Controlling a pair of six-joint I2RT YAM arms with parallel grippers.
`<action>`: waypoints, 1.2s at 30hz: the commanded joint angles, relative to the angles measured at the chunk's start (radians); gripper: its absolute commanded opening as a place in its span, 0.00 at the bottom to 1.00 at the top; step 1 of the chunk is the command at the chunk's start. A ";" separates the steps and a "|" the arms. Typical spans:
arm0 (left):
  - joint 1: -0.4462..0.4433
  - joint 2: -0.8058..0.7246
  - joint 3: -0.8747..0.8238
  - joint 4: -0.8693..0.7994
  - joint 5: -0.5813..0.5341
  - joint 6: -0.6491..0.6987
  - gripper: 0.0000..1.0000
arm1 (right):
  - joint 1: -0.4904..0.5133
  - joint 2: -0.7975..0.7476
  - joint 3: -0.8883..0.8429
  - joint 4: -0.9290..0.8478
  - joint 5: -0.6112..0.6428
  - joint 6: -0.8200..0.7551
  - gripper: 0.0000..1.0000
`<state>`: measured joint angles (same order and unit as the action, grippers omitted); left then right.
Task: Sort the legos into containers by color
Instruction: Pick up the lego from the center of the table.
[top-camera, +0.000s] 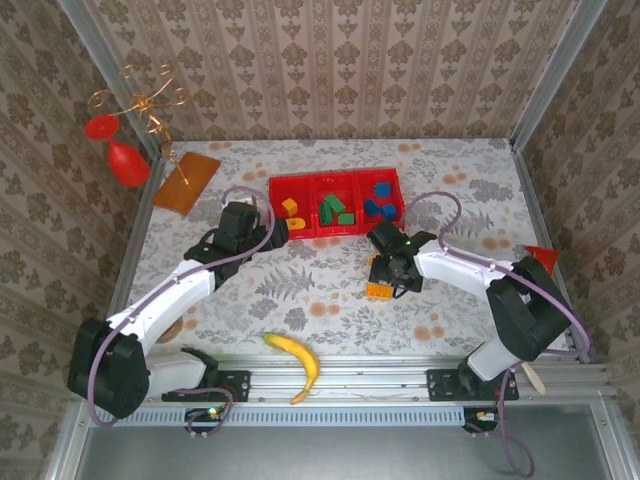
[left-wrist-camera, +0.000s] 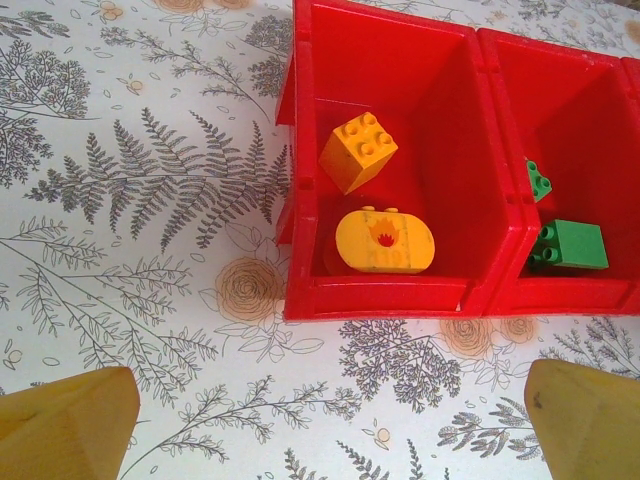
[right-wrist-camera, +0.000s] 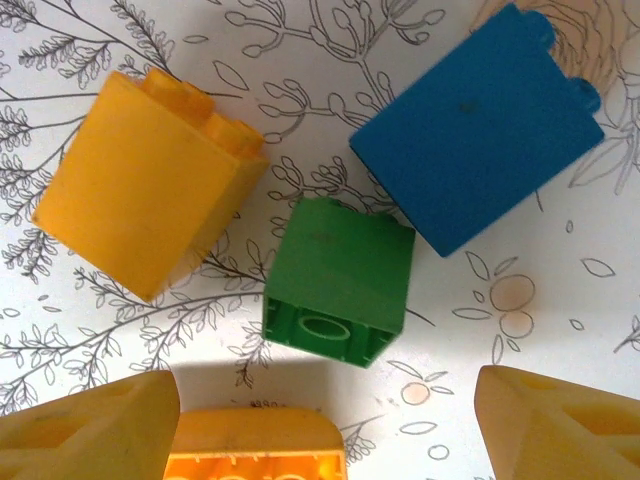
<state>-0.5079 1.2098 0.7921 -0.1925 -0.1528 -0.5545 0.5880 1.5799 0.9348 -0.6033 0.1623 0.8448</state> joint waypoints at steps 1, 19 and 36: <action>0.012 0.006 -0.006 0.012 0.007 -0.009 1.00 | 0.007 0.026 0.033 0.002 0.000 0.008 0.79; 0.019 0.008 -0.001 0.013 0.021 -0.010 1.00 | 0.007 0.083 0.073 -0.009 0.048 -0.015 0.71; 0.021 0.008 -0.002 0.015 0.027 -0.013 1.00 | -0.013 0.100 0.045 0.008 0.074 -0.006 0.59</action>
<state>-0.4957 1.2118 0.7921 -0.1921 -0.1333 -0.5545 0.5816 1.6585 0.9867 -0.6003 0.2047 0.8299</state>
